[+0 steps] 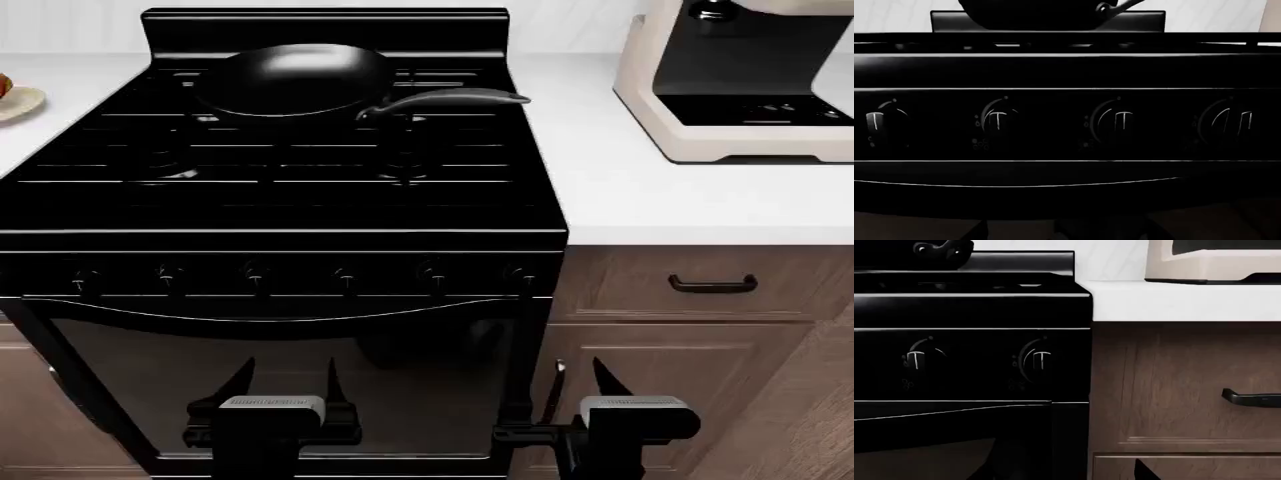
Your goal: Pick the croissant and place it on the pan. Then turn on the stove to warm the croissant.
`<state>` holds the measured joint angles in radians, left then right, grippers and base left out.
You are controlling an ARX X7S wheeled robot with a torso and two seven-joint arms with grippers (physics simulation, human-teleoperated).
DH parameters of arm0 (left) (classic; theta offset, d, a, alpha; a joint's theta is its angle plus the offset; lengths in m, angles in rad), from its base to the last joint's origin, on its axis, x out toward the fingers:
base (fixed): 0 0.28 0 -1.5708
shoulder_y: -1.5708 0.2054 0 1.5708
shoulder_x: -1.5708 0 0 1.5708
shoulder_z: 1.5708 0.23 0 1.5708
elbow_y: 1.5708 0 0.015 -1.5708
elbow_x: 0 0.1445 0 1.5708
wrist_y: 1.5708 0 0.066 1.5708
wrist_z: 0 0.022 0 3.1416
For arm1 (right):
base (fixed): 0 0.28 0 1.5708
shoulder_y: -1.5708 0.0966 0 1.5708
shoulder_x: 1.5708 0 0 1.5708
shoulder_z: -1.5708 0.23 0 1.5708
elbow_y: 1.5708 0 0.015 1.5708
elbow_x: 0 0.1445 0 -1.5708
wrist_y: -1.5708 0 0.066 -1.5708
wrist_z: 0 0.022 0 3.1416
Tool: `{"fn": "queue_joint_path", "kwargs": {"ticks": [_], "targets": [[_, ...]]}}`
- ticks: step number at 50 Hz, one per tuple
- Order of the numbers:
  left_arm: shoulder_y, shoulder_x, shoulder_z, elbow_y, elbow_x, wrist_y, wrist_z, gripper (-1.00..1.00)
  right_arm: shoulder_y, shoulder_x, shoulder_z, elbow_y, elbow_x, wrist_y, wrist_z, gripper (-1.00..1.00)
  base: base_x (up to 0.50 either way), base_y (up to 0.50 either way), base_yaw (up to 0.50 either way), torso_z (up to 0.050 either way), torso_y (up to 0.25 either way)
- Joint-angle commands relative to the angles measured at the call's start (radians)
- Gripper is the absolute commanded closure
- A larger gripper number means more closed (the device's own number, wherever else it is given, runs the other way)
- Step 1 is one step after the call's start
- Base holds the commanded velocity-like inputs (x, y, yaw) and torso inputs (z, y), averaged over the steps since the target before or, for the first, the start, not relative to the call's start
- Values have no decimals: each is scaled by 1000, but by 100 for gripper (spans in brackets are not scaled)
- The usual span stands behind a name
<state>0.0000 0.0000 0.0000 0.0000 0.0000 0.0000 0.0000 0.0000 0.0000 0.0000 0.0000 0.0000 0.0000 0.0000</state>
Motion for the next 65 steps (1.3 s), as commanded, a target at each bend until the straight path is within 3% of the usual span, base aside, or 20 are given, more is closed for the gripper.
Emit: {"fn": "queue_joint_path", "kwargs": {"ticks": [1,18,65], "targets": [[-1,-15,16,1,-19,-1,-19,-100,1,16,-20,4,16,-2,18,-100,0,0,0,0,0],[-8,-53,67,-9,-66,-2,-70,-100,4,59,-68,14,57,-8,69,-100,0,0,0,0,0],[-20,-108,144,-24,-116,8,-126,-100,2,112,-126,1,107,-8,136,-100,0,499,0,0,0]]}}
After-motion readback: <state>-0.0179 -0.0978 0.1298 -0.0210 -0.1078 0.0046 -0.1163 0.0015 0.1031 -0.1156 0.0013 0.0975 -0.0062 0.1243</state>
